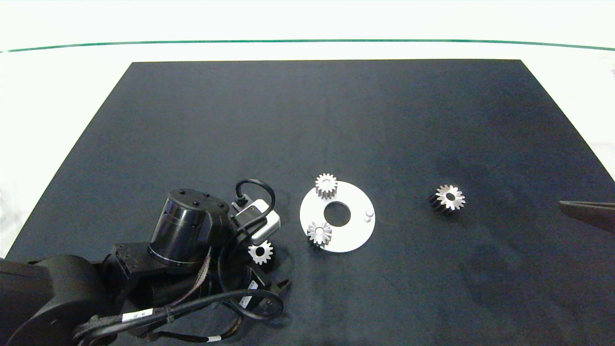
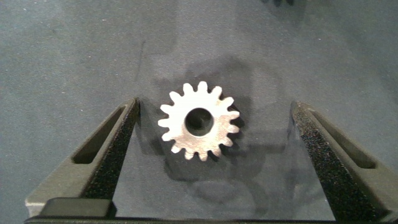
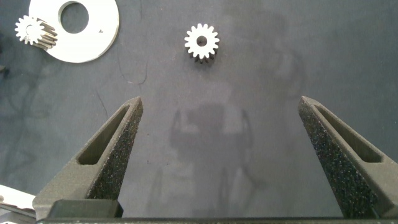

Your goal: Remove an incorrectly installed larger gear and replace it with the correct smaller gear

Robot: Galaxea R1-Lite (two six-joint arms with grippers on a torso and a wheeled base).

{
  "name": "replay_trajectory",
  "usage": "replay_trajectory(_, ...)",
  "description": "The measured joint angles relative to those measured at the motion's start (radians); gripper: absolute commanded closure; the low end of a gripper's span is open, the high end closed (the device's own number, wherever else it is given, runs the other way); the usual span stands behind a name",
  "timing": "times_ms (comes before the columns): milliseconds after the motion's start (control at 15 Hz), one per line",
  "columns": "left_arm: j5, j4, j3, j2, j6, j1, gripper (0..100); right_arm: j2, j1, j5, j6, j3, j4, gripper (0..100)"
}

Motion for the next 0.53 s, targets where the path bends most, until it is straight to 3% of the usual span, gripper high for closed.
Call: replay_trajectory(533,0.001,-0.001,-0.004,0.002,0.001,0.015,22,0.001,0.000,0.000,0.000,0.000,-0.003,0)
